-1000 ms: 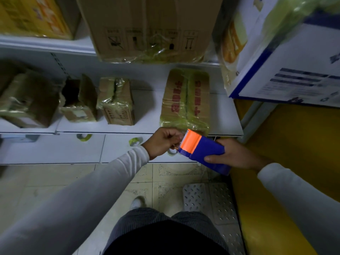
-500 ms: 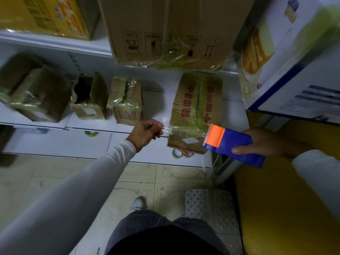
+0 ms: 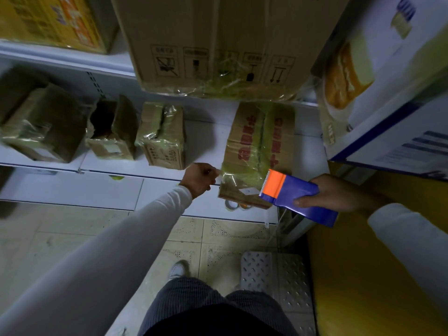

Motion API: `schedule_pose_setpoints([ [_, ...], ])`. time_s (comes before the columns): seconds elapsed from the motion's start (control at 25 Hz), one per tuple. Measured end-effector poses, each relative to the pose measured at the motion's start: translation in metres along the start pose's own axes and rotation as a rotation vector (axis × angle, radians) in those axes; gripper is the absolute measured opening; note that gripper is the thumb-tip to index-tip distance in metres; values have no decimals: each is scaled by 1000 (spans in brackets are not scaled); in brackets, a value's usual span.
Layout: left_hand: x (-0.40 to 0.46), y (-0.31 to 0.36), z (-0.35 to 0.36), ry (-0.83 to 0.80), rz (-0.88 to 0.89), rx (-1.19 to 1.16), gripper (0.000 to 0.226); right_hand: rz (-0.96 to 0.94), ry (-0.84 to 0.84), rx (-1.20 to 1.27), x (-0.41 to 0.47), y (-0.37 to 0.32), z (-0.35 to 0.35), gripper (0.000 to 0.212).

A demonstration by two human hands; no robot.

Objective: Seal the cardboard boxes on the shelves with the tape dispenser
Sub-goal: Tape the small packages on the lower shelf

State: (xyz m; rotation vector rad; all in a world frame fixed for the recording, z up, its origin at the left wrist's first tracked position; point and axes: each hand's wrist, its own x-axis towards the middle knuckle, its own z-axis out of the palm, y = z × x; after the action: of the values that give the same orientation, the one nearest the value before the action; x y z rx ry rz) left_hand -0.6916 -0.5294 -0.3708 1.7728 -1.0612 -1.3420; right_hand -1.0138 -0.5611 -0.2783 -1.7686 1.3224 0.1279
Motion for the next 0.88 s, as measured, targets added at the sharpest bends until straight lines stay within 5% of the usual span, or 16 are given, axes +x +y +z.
schedule_pose_setpoints([
  [0.12, -2, -2, -4, 217, -20, 260, 68, 16, 16, 19, 2, 4, 1, 41],
  [0.2, -13, -3, -4, 279, 297, 353, 52, 20, 33, 13, 2, 7, 2, 40],
  [0.28, -24, -3, 2, 89, 557, 394, 43, 12, 33, 34, 2, 8, 3, 38],
  [0.36, -24, -4, 9, -38, 621, 474, 42, -1, 26, 55, 0, 7, 4, 38],
  [0.6, -9, 3, 8, -6, 640, 727, 42, 36, 20, 69, 0, 2, 4, 38],
  [0.72, -3, 11, 6, 130, 886, 942, 52, 51, 60, 0, 4, -3, 6, 42],
  [0.88, 21, 33, 23, -207, 939, 1178, 66, 68, 44, -2, 6, -2, 4, 39],
])
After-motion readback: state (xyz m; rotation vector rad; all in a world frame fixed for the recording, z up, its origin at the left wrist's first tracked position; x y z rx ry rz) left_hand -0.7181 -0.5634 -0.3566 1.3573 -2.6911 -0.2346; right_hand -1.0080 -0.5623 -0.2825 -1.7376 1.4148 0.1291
